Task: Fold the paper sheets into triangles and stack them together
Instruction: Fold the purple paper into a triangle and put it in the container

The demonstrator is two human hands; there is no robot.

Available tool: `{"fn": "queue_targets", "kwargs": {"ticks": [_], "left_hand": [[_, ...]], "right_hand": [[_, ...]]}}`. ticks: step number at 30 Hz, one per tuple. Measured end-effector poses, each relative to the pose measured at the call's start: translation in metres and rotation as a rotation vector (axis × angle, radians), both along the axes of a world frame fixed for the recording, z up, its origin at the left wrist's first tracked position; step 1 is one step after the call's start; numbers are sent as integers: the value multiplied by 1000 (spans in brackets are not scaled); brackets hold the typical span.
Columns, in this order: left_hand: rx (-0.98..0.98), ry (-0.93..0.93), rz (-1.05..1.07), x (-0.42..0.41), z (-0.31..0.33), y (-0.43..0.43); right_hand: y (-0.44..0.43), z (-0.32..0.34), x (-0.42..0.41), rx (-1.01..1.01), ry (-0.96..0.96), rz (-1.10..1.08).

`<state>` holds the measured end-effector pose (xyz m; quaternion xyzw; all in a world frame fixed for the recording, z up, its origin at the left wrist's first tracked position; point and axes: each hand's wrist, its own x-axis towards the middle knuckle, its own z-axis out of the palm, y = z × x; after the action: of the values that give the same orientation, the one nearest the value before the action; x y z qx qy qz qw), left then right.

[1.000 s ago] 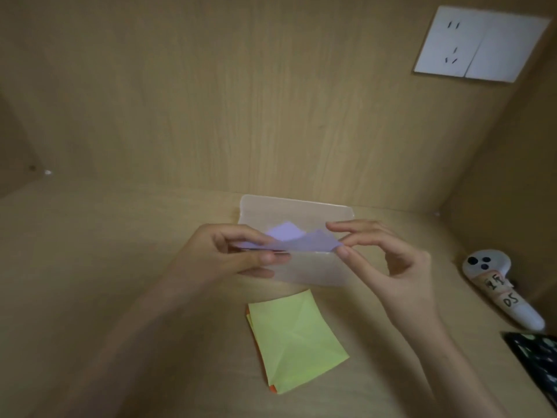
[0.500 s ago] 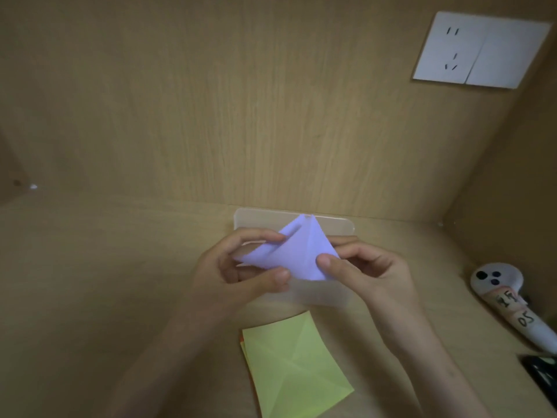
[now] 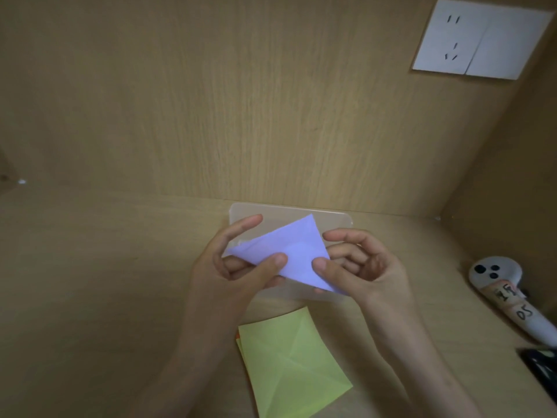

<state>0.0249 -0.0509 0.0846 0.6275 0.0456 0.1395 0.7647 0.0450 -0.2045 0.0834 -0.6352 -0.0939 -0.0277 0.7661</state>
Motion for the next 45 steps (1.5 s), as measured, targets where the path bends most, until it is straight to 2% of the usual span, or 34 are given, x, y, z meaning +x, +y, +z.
{"fn": "queue_targets", "kwargs": {"ticks": [5, 11, 16, 20, 45], "left_hand": [[-18, 11, -18, 0, -4, -1], [26, 44, -22, -4, -1, -7], [-114, 90, -37, -6, 2, -4], [-75, 108, -2, -4, -1, -3], [-67, 106, -8, -7, 0, -6]], "right_hand": [[5, 4, -8, 15, 93, 61], [8, 4, -9, -62, 115, -17], [8, 1, -7, -69, 131, -12], [8, 1, -7, -58, 146, -7], [7, -4, -8, -62, 101, -17]]}}
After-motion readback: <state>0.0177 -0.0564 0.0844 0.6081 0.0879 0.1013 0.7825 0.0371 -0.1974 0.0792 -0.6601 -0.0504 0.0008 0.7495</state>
